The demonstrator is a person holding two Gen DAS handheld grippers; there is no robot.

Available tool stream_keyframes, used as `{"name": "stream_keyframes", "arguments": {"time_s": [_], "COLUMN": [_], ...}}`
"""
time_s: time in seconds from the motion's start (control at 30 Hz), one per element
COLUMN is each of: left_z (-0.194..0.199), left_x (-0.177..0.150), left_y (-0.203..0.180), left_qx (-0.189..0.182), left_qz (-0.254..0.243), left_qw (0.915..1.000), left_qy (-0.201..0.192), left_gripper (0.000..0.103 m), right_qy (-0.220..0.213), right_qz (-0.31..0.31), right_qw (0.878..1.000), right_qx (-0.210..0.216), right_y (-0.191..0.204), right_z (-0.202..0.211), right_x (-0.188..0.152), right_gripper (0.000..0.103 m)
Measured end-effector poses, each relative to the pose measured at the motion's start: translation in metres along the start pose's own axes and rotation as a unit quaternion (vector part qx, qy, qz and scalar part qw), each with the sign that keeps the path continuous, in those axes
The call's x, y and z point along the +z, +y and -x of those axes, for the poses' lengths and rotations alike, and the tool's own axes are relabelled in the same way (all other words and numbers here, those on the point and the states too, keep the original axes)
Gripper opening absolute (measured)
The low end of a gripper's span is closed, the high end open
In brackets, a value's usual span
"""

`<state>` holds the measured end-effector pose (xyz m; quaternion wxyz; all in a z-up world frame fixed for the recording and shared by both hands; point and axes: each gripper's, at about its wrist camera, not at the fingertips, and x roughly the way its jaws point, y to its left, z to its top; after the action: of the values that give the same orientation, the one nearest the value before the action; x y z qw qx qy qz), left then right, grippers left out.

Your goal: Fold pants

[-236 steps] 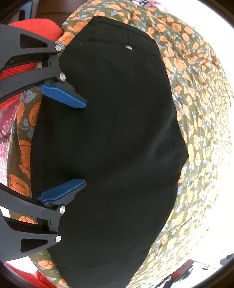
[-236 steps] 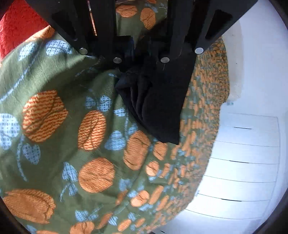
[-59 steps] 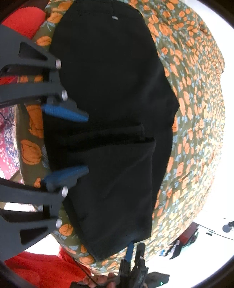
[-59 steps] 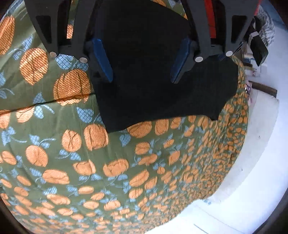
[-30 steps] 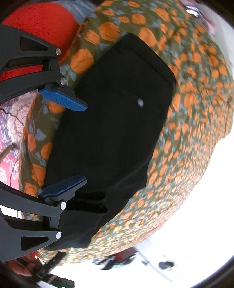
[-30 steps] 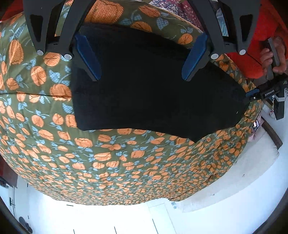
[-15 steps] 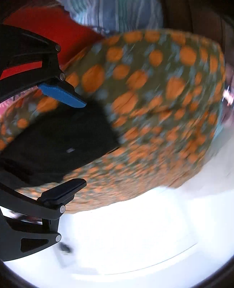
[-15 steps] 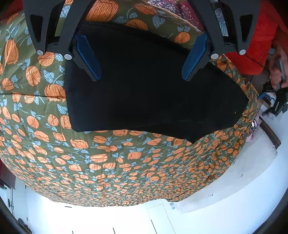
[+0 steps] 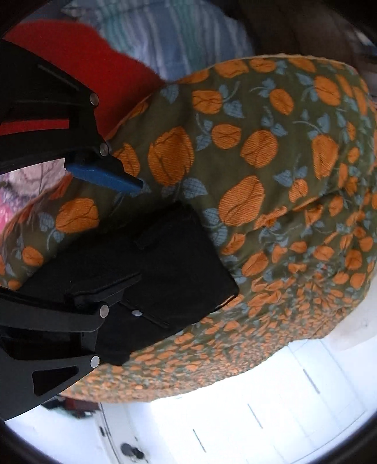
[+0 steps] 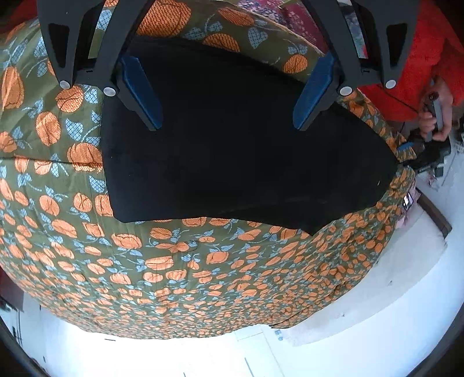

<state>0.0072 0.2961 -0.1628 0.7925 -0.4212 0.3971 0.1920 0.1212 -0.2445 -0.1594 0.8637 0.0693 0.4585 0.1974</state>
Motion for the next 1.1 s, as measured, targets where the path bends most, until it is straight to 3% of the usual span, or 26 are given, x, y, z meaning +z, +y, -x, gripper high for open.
{"name": "stream_keyframes", "arguments": {"time_s": [0.17,0.27,0.33,0.47,0.6,0.73,0.83,1.1], "left_z": [-0.013,-0.017,-0.023,-0.037,-0.032,-0.017,-0.023,-0.061], "left_x": [0.000,0.007,0.015,0.026,0.023,0.021,0.024,0.024], "left_y": [-0.005,-0.028,-0.038,-0.022,-0.010,0.009,0.020,0.008], "left_qx": [-0.019,-0.055,-0.079,-0.075,-0.062,-0.049,-0.050,-0.060], "left_qz": [-0.019,-0.068,-0.089,-0.050,-0.043,-0.008,0.013,0.003], "left_qw": [0.9996,0.9961,0.9929,0.9954,0.9967,0.9987,0.9985,0.9971], "left_qy": [0.007,-0.010,0.002,0.032,0.030,0.008,0.019,0.047], "left_gripper": [0.036,0.036,0.036,0.036,0.037,0.049,0.049,0.052], "right_qy": [0.007,0.007,0.009,0.011,0.008,0.012,0.008,0.014], "right_qz": [-0.014,-0.010,-0.008,-0.001,-0.008,-0.028,-0.023,-0.009], "right_qw": [1.000,1.000,1.000,1.000,1.000,1.000,1.000,1.000], "right_qx": [0.003,0.002,0.002,0.003,0.000,0.004,0.004,0.000], "right_y": [-0.004,-0.002,0.000,0.004,-0.001,-0.008,-0.007,-0.001], "right_z": [-0.005,-0.005,-0.007,-0.006,-0.004,-0.007,-0.006,-0.007], "right_x": [-0.001,-0.001,-0.001,-0.002,-0.003,-0.004,-0.003,-0.004], "right_gripper": [0.090,0.090,0.090,0.090,0.090,0.090,0.091,0.090]}}
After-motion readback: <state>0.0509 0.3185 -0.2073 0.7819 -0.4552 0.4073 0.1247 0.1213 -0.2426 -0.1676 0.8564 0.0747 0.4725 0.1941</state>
